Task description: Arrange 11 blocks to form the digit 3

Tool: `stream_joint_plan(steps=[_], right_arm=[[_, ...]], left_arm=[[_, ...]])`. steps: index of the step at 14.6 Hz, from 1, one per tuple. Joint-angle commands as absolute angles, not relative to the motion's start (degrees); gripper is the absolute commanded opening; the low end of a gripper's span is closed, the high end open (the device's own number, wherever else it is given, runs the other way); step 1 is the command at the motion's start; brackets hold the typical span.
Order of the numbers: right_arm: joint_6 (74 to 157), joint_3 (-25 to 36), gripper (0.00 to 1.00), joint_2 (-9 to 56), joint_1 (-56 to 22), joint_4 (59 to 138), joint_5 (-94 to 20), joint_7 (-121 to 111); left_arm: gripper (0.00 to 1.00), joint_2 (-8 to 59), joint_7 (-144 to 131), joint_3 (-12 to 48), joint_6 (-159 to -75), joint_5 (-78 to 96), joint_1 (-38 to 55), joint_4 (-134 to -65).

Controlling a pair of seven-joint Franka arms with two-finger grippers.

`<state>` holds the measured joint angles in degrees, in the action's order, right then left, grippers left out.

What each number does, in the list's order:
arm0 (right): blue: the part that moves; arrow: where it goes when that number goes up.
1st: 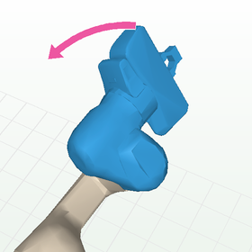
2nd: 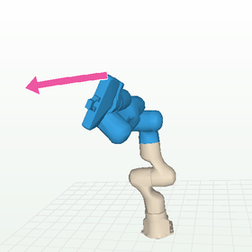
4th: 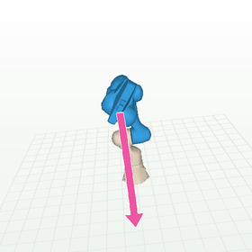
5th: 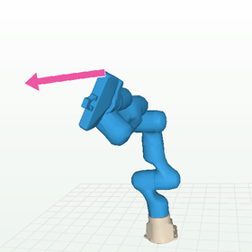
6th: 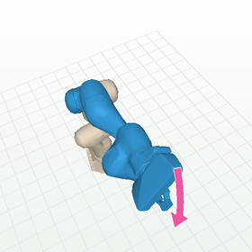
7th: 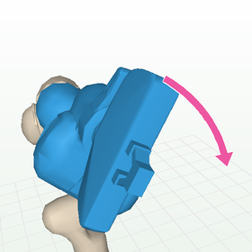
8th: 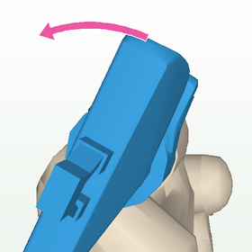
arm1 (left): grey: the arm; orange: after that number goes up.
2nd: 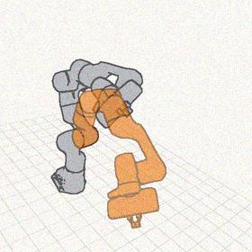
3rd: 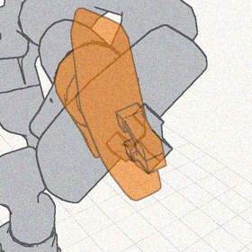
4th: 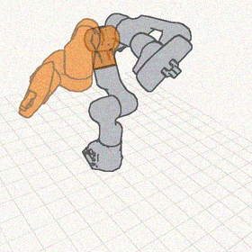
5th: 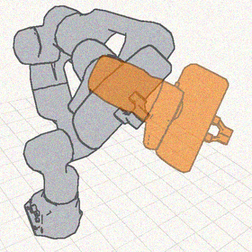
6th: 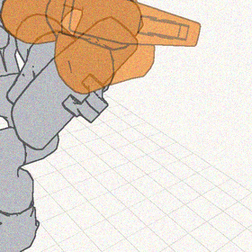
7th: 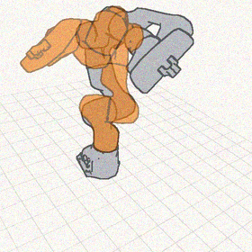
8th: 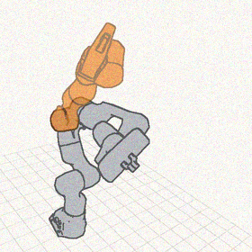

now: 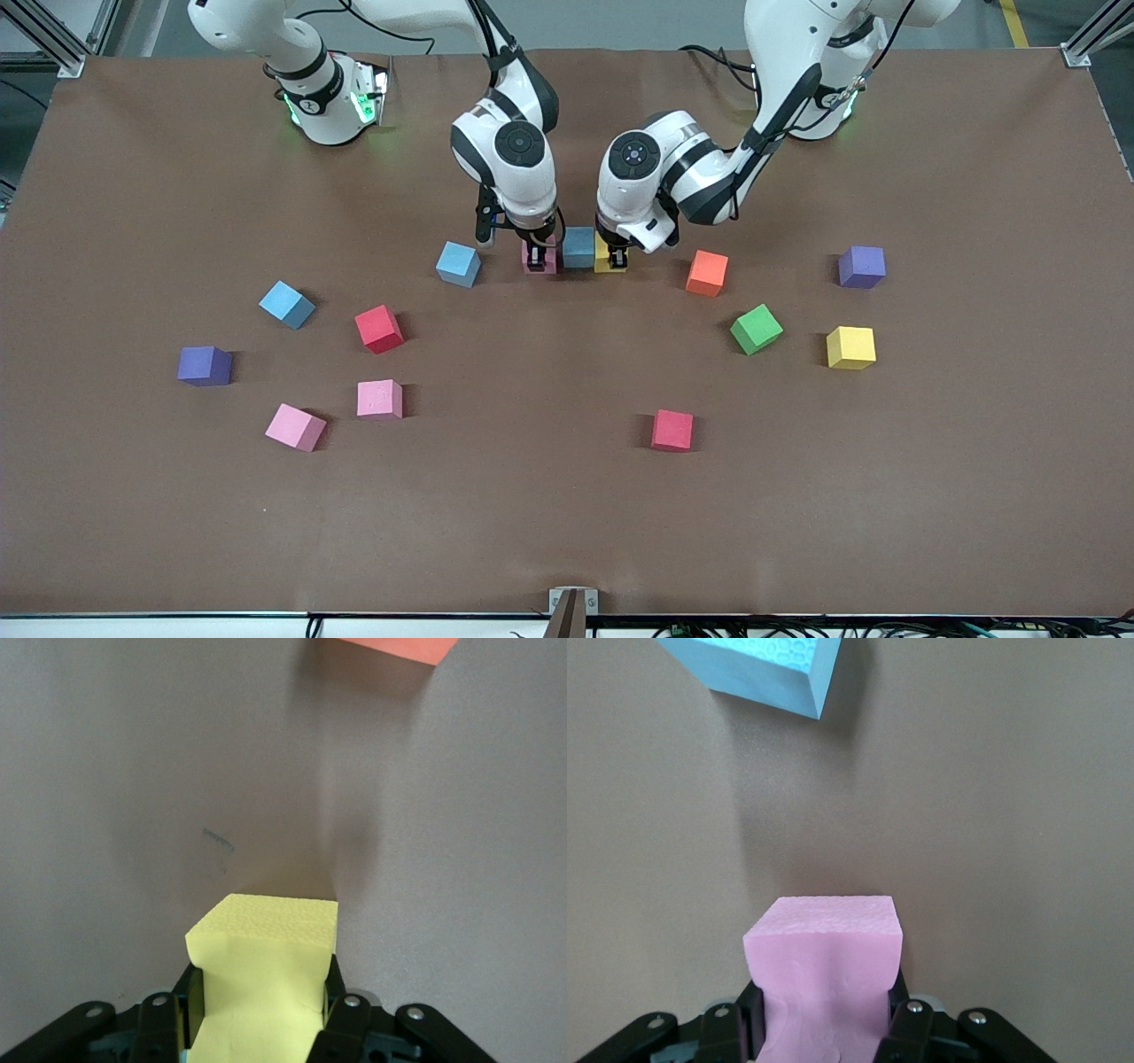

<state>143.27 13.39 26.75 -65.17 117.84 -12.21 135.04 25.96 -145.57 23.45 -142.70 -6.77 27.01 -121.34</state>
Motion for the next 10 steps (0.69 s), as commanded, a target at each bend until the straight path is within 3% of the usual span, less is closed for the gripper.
stream_joint_plan(steps=[1, 10], right_arm=[[142.91, 14.24, 0.00, 27.07, -66.36, 117.33, -11.60, 137.46], [141.86, 14.15, 0.00, 26.98, -67.24, 117.25, -11.69, 138.95]], left_arm=[[0.33, 26.81, -146.16, 23.47, -142.91, -7.47, 27.16, -119.89], [0.33, 26.81, -146.34, 23.47, -142.91, -7.38, 27.25, -119.71]])
